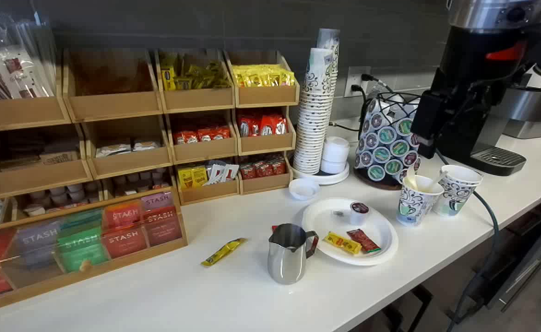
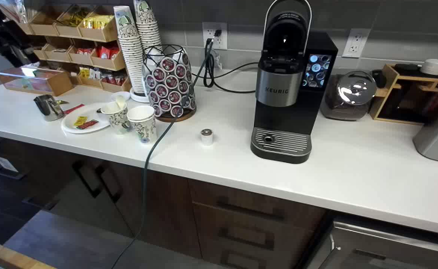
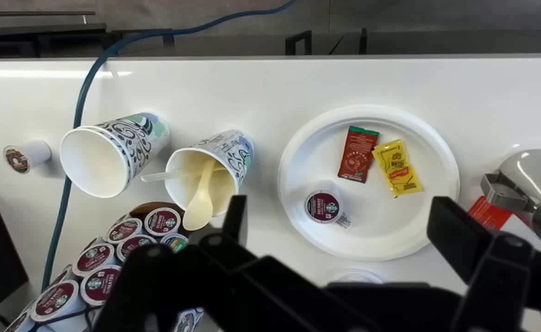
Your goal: Put the paper lids on the far right coffee cup
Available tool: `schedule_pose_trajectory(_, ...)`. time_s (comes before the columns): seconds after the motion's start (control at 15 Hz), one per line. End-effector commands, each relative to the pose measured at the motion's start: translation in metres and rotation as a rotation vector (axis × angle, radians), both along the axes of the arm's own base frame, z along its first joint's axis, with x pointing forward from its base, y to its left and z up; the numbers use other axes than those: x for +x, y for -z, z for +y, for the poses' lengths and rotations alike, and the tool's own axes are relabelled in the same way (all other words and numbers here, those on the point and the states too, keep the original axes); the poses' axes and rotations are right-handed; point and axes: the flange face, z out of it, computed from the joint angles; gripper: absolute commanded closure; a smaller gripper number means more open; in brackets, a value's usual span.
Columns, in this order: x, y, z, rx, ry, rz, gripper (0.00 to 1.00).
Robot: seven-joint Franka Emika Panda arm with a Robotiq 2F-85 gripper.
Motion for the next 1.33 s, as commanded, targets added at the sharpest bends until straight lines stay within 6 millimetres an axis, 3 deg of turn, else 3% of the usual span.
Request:
schedule_pose_trajectory(0.0,0.0,0.0,0.0,0.0,0.0,0.001,0.0)
schedule_pose_trajectory(0.27,0.05,0.019,0.006,0.127,0.058,0.005,0.0)
schedule_pose_trajectory(0.47,0.088,0.054,0.005,0.218,0.095,0.042,0.0)
schedule_pose_trajectory(0.53,0.06,0.027,-0.002,0.164,0.064,-0.003,0.0)
schedule_pose_trajectory(0.67,0.072,0.042,-0.006,0.172,0.074,0.018,0.0)
schedule_pose_trajectory(1.07,0.067,0.026,-0.001,0.174,0.06,-0.011,0.0)
schedule_pose_trajectory(1.2,0.08,0.051,0.008,0.21,0.079,-0.018,0.0)
schedule_pose_trajectory(1.27,0.086,0.073,0.013,0.251,0.121,-0.027,0.0)
